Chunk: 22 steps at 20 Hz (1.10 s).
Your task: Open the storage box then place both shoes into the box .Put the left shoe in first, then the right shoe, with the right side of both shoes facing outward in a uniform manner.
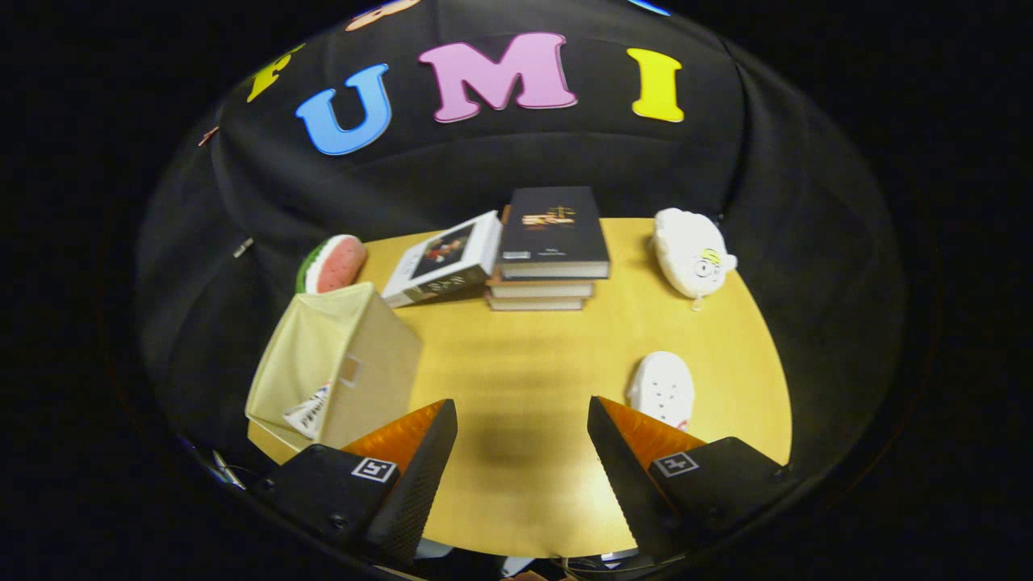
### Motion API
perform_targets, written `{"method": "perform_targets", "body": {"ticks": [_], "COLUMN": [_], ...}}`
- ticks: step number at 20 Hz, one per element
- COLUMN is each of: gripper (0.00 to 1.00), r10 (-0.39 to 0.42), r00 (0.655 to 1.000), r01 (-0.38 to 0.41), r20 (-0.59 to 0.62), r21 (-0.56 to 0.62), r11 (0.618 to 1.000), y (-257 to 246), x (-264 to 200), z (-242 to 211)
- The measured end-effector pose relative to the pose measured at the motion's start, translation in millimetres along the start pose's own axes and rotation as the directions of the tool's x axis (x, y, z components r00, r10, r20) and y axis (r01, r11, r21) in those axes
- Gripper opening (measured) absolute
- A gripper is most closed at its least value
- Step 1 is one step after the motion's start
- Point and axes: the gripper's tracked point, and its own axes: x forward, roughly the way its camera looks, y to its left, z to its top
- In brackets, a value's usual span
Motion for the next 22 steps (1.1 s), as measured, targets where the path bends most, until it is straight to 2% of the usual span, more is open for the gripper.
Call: {"method": "perform_targets", "body": {"ticks": [3,8,13,16,19,21,22], "gripper": [0.99,0.99,0.99,0.99,0.99,0.97,0.89], "r10": [-0.079,-0.095,-0.015,-0.038,0.004,0.041,0.085], "r00": [0.993,0.971,0.954,0.943,0.941,0.942,0.939], "r01": [0.085,0.125,0.073,0.087,0.053,0.018,-0.018], "r20": [-0.082,-0.218,-0.301,-0.330,-0.338,-0.332,-0.332], "r21": [0.064,0.132,0.179,0.135,0.157,0.173,0.199], "r11": [0.994,0.983,0.981,0.987,0.986,0.985,0.980], "y": [-82,-152,-156,-166,-159,-155,-146], "x": [5,37,79,103,114,116,118], "z": [-32,-78,-103,-115,-116,-115,-116]}}
